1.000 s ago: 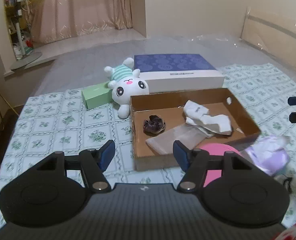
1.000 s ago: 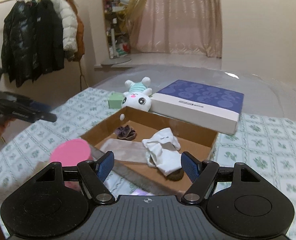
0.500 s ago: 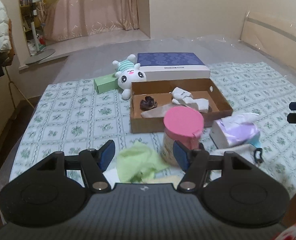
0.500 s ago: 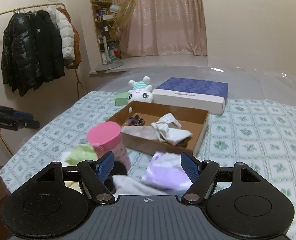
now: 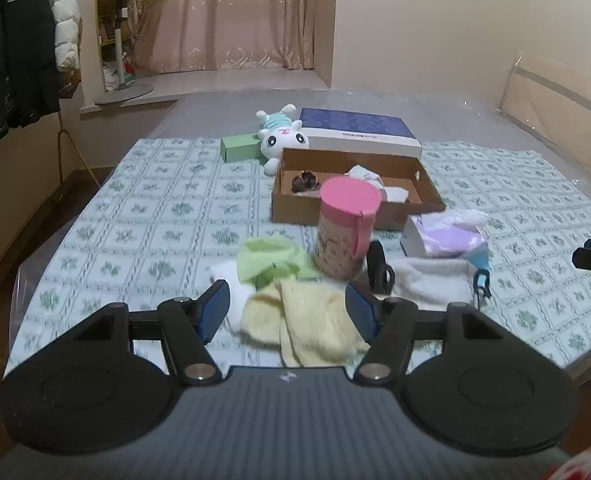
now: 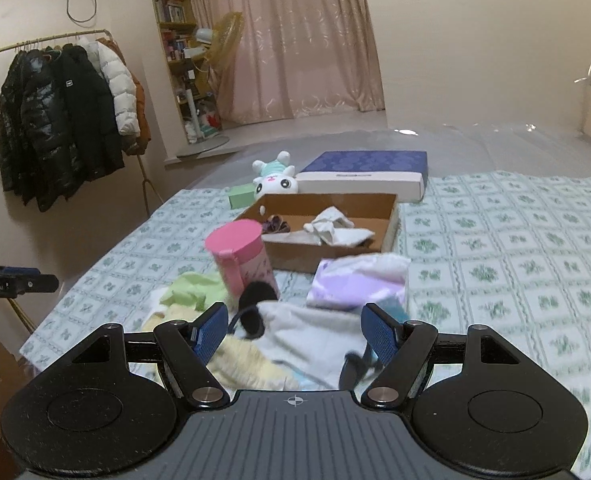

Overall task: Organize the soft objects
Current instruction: 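Move both open grippers back toward the pile of soft items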

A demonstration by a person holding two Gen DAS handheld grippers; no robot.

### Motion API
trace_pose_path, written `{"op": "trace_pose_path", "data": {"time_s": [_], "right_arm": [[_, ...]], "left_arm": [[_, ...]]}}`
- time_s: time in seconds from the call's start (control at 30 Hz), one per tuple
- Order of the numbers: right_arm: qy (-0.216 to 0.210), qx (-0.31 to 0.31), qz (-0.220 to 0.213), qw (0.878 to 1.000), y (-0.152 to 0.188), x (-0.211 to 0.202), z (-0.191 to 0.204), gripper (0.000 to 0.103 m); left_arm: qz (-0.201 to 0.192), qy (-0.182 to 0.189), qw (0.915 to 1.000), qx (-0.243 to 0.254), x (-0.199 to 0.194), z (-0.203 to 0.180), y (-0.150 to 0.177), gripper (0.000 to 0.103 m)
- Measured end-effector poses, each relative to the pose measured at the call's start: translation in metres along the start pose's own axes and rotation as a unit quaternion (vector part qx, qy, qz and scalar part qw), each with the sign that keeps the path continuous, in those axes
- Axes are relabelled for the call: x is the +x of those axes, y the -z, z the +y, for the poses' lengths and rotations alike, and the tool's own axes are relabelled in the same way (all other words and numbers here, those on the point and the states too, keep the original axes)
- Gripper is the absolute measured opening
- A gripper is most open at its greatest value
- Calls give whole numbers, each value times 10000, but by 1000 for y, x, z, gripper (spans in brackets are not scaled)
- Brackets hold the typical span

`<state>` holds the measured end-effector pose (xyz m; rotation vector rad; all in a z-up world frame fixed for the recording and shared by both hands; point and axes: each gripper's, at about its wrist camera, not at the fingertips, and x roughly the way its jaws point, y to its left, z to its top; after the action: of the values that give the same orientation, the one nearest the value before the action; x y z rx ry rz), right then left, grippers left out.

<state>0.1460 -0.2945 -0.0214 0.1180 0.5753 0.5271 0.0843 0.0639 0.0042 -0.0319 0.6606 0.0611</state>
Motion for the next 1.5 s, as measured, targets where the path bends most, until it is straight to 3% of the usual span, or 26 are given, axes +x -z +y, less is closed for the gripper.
{"op": "trace_pose_path", "data": {"time_s": [0.37, 0.7, 1.23, 1.5], "right_arm": [[74, 179, 37, 9998, 43, -30, 12, 73], [78, 259, 120, 9996, 59, -8, 7, 73], [274, 472, 752, 9957, 74, 70, -23, 73], [425, 494, 945, 9934, 72, 98, -35, 73]], "left_arm": [[-27, -193, 9997, -130, -23, -14, 51, 62], [-50, -189, 9998, -41, -24, -28, 69, 62], [567, 335, 9977, -135, 84, -37, 77, 62], [731, 383, 9964, -186, 124, -32, 74, 62]]}}
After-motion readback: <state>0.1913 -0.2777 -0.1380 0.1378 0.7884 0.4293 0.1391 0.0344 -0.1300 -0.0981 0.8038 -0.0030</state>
